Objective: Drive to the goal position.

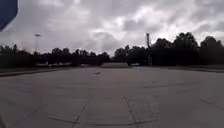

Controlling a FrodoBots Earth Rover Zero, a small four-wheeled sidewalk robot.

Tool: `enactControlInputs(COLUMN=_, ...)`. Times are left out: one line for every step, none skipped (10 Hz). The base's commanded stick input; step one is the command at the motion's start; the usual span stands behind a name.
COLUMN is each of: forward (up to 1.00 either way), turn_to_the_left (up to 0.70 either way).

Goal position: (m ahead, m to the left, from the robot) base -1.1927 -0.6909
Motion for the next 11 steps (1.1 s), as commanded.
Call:
enactControlInputs(forward=0.7, turn_to_the_left=0.0)
enactControlInputs(forward=0.7, turn_to_the_left=0.0)
enactControlInputs(forward=0.7, turn_to_the_left=0.0)
enactControlInputs(forward=0.7, turn_to_the_left=0.0)
enactControlInputs(forward=0.7, turn_to_the_left=0.0)
enactControlInputs(forward=0.7, turn_to_the_left=-0.01)
enactControlInputs(forward=0.7, turn_to_the_left=-0.2)
enactControlInputs(forward=0.7, turn_to_the_left=-0.35)
enactControlInputs(forward=0.7, turn_to_the_left=-0.35)
enactControlInputs(forward=0.7, turn_to_the_left=-0.35)
enactControlInputs(forward=0.7, turn_to_the_left=-0.35)
